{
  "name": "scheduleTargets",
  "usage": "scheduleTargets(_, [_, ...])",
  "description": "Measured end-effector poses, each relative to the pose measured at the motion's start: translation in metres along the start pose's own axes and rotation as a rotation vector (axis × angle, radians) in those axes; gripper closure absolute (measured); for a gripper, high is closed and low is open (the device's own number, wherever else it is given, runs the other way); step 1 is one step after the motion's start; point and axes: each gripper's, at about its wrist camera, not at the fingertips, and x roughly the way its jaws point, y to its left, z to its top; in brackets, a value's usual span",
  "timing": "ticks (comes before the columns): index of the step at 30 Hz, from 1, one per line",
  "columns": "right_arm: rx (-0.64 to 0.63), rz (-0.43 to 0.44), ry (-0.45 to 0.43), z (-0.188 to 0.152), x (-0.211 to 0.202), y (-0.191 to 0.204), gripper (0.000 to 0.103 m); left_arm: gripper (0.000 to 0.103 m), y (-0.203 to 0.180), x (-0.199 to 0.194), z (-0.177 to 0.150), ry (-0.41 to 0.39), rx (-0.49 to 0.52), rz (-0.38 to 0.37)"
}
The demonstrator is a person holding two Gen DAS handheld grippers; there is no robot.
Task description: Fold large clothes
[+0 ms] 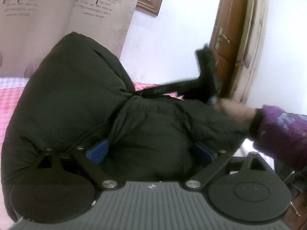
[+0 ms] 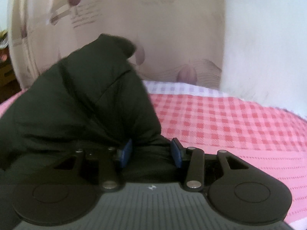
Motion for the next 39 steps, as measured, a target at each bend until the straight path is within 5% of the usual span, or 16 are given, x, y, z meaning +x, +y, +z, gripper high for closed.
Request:
scheduleTargets(4, [0.093,0.051,-0.139,0.002,-0.082,0.002,0.058,0.003,0.002,-0.003,-0.001,-0.027,-0.006,-0.019])
scheduleTargets(10, [0.000,0.065,-0.127,-0.053,-0.156,0.056,0.058,0.000,-0.002,-0.007,-0.003,-0.053,0.012,-0.011])
scheduleTargets(18, [-0.020,-0.142,-0.032,-0.114,-0.148,0.066,0.057,0.000,0.000,-0.023,-0.008,-0.107,-0.001,0.002])
scheduleTargets(24, [0.118,-0.113,-0.042,-0.106,-0.153,0.048,0.056,0.000,-0.003,-0.023,-0.008,-0.104,0.006,0.027])
scheduleTargets(27, [0.224,-0.078,-0.115,-0.111,-0.174,0.042,0.055,0.000,-0.005,-0.024,-0.009,-0.108,0.008,0.033])
scheduleTargets(30, [0.256,-0.027,-0.176,-0.109,-0.193,0.048,0.040,0.000,-0.004,-0.024,-0.009,-0.109,0.008,0.037])
scheduleTargets(35, [0.202,-0.023,-0.110,-0.112,-0.173,0.063,0.037,0.000,-0.005,-0.025,-0.010,-0.108,0.017,0.048])
scheduleTargets(39, [0.220,-0.074,-0.052,-0.123,-0.151,0.056,0.012,0.000,-0.008,-0.024,-0.011,-0.104,0.030,0.061])
